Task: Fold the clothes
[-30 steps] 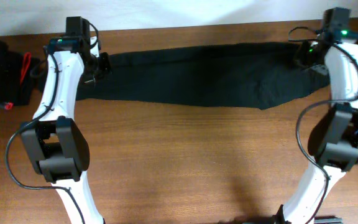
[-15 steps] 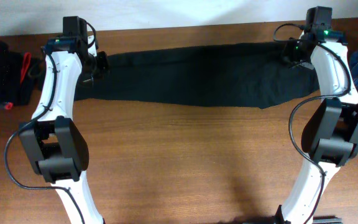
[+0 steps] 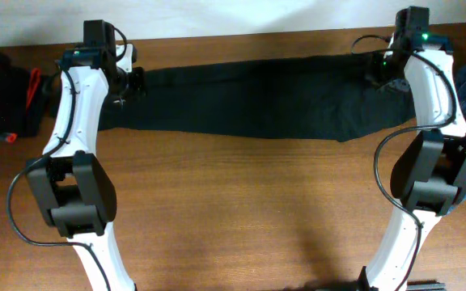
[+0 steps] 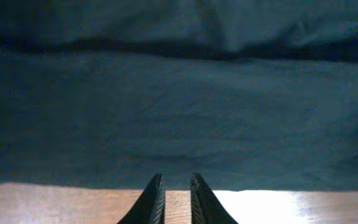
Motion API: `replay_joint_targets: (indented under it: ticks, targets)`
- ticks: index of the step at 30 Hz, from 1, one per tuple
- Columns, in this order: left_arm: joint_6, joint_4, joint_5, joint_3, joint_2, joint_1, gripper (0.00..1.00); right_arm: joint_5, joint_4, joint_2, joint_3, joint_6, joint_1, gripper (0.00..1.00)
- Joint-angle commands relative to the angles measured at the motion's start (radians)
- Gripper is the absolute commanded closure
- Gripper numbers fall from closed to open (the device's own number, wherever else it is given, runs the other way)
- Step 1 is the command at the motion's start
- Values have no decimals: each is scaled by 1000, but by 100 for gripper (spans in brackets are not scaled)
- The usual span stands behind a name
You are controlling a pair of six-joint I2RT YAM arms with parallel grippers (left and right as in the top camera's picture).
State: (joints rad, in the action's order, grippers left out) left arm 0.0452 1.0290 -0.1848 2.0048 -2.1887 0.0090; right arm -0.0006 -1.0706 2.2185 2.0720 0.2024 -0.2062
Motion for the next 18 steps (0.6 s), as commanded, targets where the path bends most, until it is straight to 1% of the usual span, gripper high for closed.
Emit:
replay_joint_targets:
  ticks: [1, 9, 10, 18]
  targets:
    - [-97, -7, -36, -7, -16, -13, 84, 5, -64, 0, 90, -12, 9, 73]
    - [-104, -23, -31, -7, -16, -37, 84, 6, -179, 0, 89, -12, 9, 74]
    - [-104, -23, -28, -7, -16, -40, 84, 9, -183, 0, 86, -12, 9, 77]
    - [-104, -26, -28, -7, -17, -45, 84, 12, -213, 8, 75, -12, 10, 84]
